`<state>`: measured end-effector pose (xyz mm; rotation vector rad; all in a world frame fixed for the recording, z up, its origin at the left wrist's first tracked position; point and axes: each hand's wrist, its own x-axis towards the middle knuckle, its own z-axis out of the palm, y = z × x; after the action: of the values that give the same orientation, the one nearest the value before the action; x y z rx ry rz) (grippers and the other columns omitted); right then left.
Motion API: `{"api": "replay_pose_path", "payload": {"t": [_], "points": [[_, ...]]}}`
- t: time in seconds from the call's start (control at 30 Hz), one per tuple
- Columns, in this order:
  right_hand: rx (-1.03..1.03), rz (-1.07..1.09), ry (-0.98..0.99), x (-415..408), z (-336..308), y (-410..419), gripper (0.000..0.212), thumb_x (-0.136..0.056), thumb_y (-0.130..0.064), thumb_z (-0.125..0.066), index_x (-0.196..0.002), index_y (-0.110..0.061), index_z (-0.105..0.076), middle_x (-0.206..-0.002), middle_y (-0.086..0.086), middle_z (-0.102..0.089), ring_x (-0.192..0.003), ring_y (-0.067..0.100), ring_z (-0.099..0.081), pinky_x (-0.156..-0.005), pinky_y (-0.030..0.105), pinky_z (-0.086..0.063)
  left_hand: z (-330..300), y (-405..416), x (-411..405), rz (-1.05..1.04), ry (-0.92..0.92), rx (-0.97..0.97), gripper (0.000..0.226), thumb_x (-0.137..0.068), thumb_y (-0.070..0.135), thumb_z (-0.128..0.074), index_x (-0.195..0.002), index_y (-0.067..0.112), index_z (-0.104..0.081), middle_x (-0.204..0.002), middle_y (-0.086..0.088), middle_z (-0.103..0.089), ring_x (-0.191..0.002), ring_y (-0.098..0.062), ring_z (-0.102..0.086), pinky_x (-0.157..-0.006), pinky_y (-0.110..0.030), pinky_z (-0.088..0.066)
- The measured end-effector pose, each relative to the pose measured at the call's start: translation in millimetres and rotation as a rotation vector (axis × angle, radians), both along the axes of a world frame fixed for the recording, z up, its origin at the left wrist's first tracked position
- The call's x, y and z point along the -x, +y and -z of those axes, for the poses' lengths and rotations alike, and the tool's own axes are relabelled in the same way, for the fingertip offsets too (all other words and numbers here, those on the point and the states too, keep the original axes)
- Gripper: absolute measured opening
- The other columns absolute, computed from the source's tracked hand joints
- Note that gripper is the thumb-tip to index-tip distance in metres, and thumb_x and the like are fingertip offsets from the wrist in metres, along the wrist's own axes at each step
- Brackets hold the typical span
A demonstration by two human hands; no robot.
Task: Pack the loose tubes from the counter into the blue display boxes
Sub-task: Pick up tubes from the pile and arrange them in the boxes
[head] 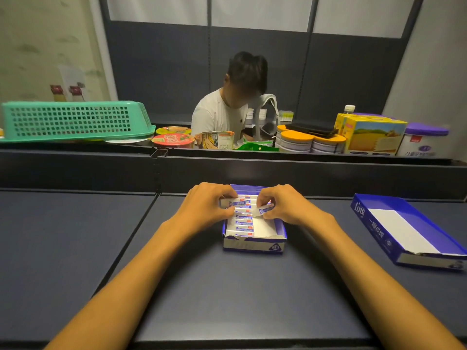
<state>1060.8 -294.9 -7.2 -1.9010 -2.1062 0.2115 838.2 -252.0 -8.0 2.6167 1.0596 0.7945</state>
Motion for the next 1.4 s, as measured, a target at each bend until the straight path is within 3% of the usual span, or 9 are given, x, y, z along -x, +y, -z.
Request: {"api": "replay_pose_path", "payload": {"t": [0.17,0.47,0.77,1.03,1.23,1.4], "points": [[0.039,0.002,-0.027,1.9,-4.5,0.4,0.032,-0.084,-0.024,-0.073,-0.116,-0.018,-0.069,-0.121,-0.002,-0.065,-0.094,0.006,-0.053,-0.080,0.023,-0.045,0.3,0.2,0.7,-0.001,-0.006,0.008,0.033,-0.083,0.030,-0.073,-0.115,0.022,-0.067,-0.116,0.005,-0.069,-0.101,-0.010,-0.063,-0.083,-0.028,-0.054],[-0.007,0.023,-0.105,4.0,-5.3,1.6,0.028,-0.084,-0.029,-0.073,-0.111,-0.021,-0.072,-0.113,-0.004,-0.069,-0.087,0.004,-0.050,-0.080,0.022,-0.039,-0.1,-0.7,1.0,0.002,-0.006,0.003,0.035,-0.084,0.030,-0.072,-0.117,0.021,-0.067,-0.117,0.004,-0.068,-0.100,-0.010,-0.062,-0.082,-0.026,-0.052],[0.028,-0.013,-0.105,1.2,-11.0,1.8,0.022,-0.087,-0.026,-0.070,-0.109,-0.022,-0.072,-0.116,-0.004,-0.063,-0.087,0.006,-0.052,-0.073,0.021,-0.044,0.0,-0.3,1.7,0.000,-0.001,0.002,0.035,-0.084,0.032,-0.072,-0.117,0.022,-0.066,-0.117,0.005,-0.068,-0.100,-0.011,-0.063,-0.082,-0.028,-0.054],[0.011,-0.028,-0.140,0.8,-8.8,2.8,0.023,-0.088,-0.024,-0.069,-0.111,-0.021,-0.072,-0.116,-0.002,-0.068,-0.088,0.004,-0.051,-0.080,0.022,-0.046,0.7,0.9,1.2,0.005,0.005,-0.008,0.035,-0.084,0.031,-0.071,-0.117,0.022,-0.066,-0.117,0.005,-0.068,-0.099,-0.011,-0.063,-0.082,-0.028,-0.054],[-0.067,0.056,0.015,-11.8,-5.3,-8.7,0.033,-0.086,-0.037,-0.069,-0.118,-0.029,-0.063,-0.123,-0.006,-0.061,-0.106,0.008,-0.054,-0.088,0.031,-0.052,-2.2,-0.6,-2.8,0.005,-0.026,-0.016,0.031,-0.083,0.030,-0.072,-0.113,0.024,-0.067,-0.113,0.006,-0.069,-0.098,-0.011,-0.062,-0.083,-0.034,-0.055],[-0.095,0.120,0.133,-24.7,-5.6,-25.3,0.043,-0.085,-0.039,-0.070,-0.123,-0.026,-0.054,-0.124,-0.004,-0.056,-0.106,0.009,-0.055,-0.085,0.029,-0.052,-8.0,-8.2,-27.1,0.065,-0.097,0.019,0.026,-0.082,0.027,-0.074,-0.108,0.026,-0.068,-0.106,0.006,-0.070,-0.094,-0.009,-0.062,-0.082,-0.035,-0.056]]}}
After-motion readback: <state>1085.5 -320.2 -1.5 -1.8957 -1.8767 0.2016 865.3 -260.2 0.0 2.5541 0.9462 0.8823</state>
